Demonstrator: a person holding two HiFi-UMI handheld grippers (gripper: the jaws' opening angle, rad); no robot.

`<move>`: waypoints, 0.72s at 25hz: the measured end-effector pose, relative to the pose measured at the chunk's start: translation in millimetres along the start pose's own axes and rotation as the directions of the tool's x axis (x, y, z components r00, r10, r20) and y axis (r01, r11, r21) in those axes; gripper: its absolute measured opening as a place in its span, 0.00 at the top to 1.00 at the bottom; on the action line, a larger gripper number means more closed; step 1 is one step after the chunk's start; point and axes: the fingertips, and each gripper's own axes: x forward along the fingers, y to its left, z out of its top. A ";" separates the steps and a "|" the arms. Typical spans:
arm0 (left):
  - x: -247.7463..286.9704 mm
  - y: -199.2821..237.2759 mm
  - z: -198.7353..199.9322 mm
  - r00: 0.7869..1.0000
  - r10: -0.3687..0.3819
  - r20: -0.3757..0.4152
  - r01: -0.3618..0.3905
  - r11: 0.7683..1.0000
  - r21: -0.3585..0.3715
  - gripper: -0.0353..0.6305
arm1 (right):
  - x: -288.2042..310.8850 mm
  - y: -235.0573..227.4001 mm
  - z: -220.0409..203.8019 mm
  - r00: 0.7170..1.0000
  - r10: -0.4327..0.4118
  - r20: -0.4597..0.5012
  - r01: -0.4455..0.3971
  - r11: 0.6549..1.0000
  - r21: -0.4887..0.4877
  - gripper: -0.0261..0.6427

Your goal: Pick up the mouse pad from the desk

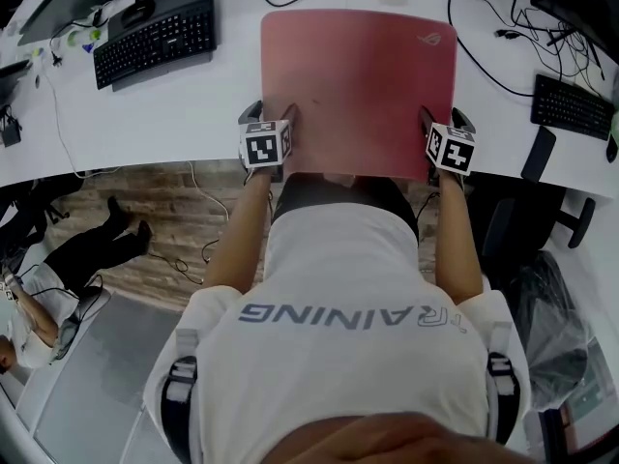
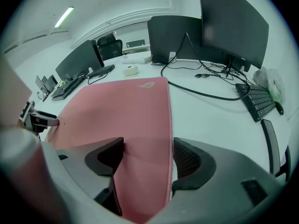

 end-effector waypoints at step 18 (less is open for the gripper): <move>-1.9 -13.8 -1.6 1.000 0.001 -0.017 -0.001 0.999 0.034 0.65 | -4.4 32.8 -1.2 0.998 -0.057 0.013 0.058 0.981 -0.183 0.86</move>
